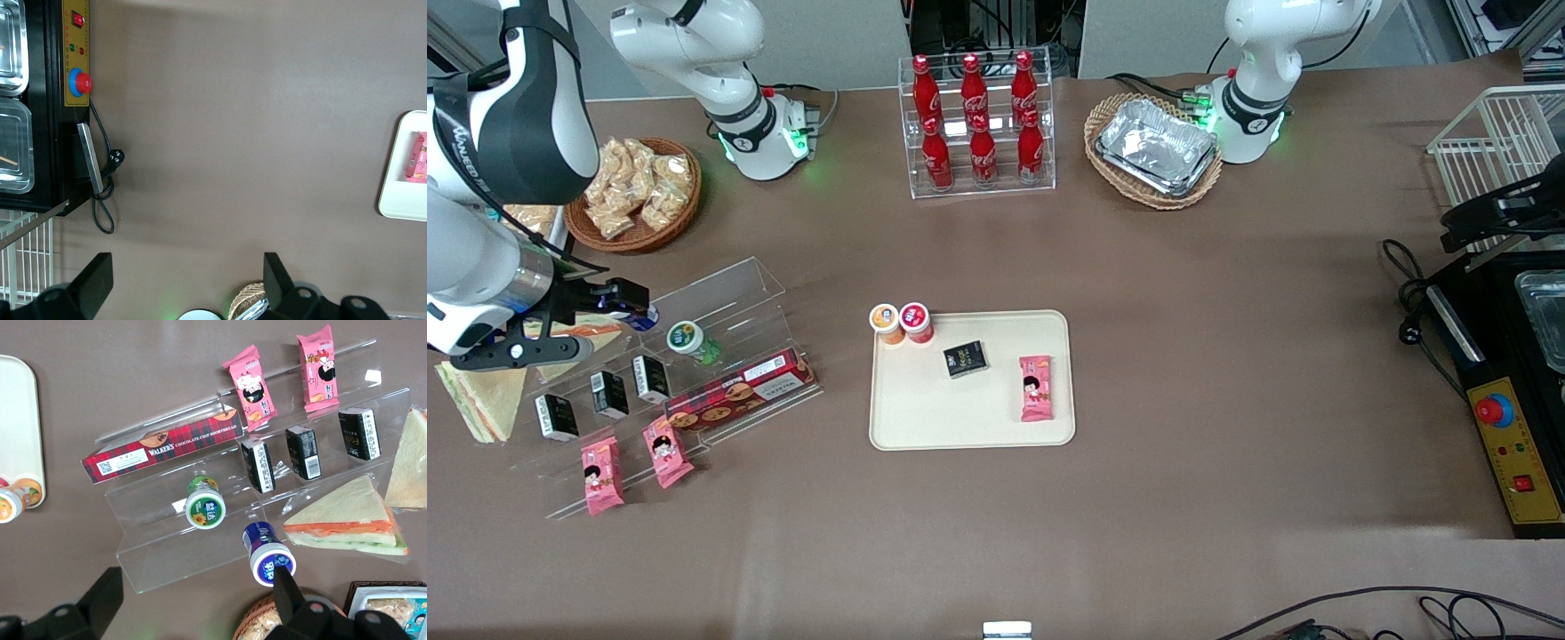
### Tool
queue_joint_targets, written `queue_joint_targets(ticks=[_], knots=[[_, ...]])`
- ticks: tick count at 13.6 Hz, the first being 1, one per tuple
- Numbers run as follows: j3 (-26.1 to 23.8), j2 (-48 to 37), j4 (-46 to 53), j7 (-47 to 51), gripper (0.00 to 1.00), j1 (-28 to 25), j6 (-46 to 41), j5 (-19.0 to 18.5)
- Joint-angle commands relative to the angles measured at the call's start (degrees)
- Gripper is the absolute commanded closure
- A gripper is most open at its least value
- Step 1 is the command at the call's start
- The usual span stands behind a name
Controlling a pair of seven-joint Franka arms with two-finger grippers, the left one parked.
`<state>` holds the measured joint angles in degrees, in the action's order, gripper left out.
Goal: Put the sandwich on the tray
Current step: 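Move the right gripper over the acrylic rack toward the wrapped sandwiches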
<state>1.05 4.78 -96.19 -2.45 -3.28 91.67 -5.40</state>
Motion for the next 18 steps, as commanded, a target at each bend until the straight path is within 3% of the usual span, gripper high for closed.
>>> queue_joint_targets(ticks=[1, 14, 18], knots=[[-0.2, 1.1, 1.8, 0.2, 0.00, 0.0, -0.5, 0.4], [0.4, -0.2, 1.5, 0.2, 0.00, 0.7, -0.7, 0.8], [5.3, -1.0, 1.8, -0.4, 0.00, 0.7, -0.6, 2.7]])
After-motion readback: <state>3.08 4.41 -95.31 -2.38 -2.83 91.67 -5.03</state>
